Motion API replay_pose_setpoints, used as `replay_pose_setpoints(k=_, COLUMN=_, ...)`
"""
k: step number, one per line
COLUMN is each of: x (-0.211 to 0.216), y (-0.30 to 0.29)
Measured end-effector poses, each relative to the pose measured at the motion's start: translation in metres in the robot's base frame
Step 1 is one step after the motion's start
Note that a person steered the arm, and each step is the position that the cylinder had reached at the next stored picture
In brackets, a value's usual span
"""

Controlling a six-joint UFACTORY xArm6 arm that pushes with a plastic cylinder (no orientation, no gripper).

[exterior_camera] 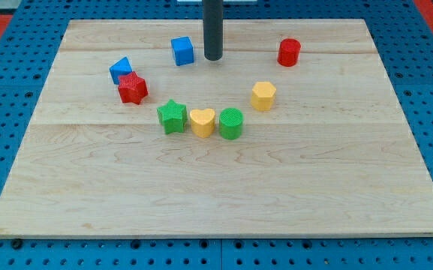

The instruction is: Push the red circle into the yellow hexagon

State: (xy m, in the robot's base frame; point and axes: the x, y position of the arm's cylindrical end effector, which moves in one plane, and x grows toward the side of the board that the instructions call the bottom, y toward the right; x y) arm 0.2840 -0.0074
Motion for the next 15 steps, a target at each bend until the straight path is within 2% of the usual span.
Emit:
replay_pose_setpoints(k=1, x=-0.02, y=-0.028)
replay_pose_setpoints(k=3, x=-0.018, y=-0.087)
replay_pose_setpoints(k=4, x=-0.032, y=-0.057)
replay_pose_setpoints(k=5, x=-0.049, y=0.014)
replay_pose_setpoints(k=6, x=-0.048, y=0.085)
replay_pose_setpoints(k=7, x=-0.042, y=0.132)
replay_pose_setpoints(k=9, x=-0.004, y=0.147)
replay_pose_setpoints(k=11, x=0.014, y=0.172)
replay_pose_setpoints(k=12, x=0.028, y=0.163)
replay_pose_setpoints(k=14, x=-0.013, y=0.165)
replay_pose_setpoints(k=15, x=0.0, y=0.14)
